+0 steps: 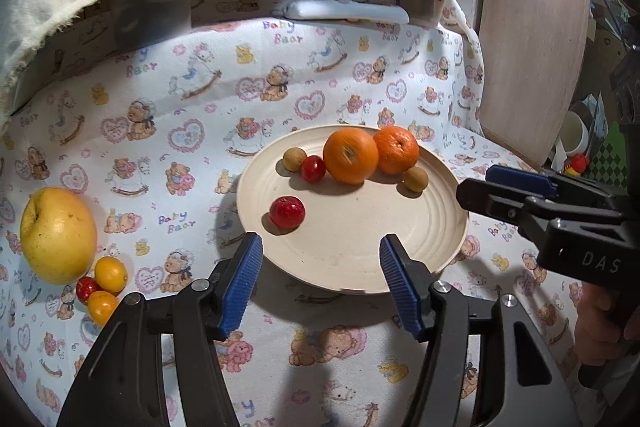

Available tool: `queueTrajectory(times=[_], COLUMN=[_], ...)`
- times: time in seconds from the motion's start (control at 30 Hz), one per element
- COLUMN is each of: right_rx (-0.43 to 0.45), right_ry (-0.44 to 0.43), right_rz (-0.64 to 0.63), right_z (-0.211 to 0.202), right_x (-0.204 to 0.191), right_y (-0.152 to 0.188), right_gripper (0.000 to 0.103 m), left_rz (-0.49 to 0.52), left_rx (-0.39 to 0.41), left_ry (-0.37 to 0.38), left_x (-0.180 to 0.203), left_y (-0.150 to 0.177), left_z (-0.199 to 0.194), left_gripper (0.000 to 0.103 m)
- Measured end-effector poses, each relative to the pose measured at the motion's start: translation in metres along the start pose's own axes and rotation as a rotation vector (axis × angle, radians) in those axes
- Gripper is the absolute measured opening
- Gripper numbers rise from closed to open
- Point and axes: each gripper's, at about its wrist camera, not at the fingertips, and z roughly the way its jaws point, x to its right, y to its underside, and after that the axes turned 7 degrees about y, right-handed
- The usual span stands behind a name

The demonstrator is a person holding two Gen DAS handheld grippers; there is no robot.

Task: Organize fruits
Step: 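Lower the orange in the left tool onto the plate and open it, then lift both open tools and move toward the remaining fruits by the apple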

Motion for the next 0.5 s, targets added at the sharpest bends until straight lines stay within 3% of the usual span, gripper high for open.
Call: queueTrajectory(times=[0.33,0.5], right_rx=[0.001,0.027], right_ry=[0.002,0.013], right_rz=[-0.002,-0.005], right_z=[0.001,0.001], right_x=[-0.001,0.0], right_y=[0.002,0.002], right_gripper=[0.054,0.06], left_rz=[-0.038,-0.062], left_rx=[0.055,0.075], left_ry=[-0.036,-0.056], left_x=[-0.012,-0.021], left_y=[0.0,0.004], left_z=[-0.019,-0.027], left_gripper=[0.071,0.078])
